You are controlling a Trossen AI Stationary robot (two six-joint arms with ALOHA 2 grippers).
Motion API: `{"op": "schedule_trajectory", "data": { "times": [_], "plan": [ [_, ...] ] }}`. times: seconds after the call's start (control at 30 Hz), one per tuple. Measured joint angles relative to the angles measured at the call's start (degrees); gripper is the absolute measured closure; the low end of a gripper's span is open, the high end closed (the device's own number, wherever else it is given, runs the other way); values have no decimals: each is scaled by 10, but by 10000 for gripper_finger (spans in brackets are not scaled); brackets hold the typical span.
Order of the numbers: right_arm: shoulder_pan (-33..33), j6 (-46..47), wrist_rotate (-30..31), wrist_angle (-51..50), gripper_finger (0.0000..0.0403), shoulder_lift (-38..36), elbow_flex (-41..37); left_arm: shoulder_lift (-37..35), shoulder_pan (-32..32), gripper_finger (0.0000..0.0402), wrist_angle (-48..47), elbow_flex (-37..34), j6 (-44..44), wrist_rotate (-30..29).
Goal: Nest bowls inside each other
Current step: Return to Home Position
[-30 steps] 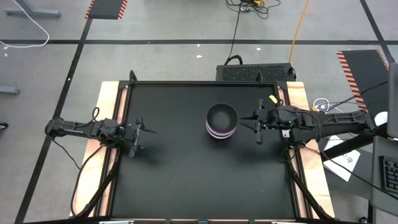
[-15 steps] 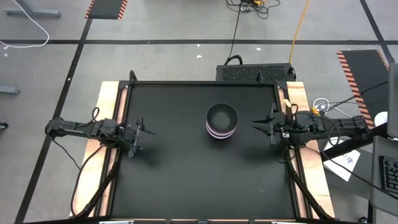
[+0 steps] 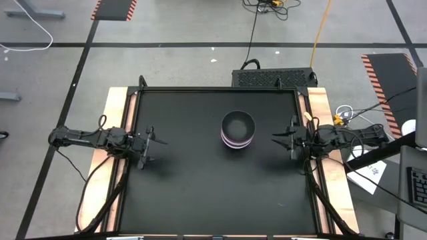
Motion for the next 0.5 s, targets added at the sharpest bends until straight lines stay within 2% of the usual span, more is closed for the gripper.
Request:
{"op": "schedule_trajectory", "data": {
  "times": [0.23, 0.5],
  "plan": [
    [33, -16, -1, 3, 314, -64, -26, 0, 0, 108, -4, 0, -6, 0],
    [48, -43, 8, -4, 314, -65, -38, 0, 0, 108, -13, 0, -15, 1]
  ]
}}
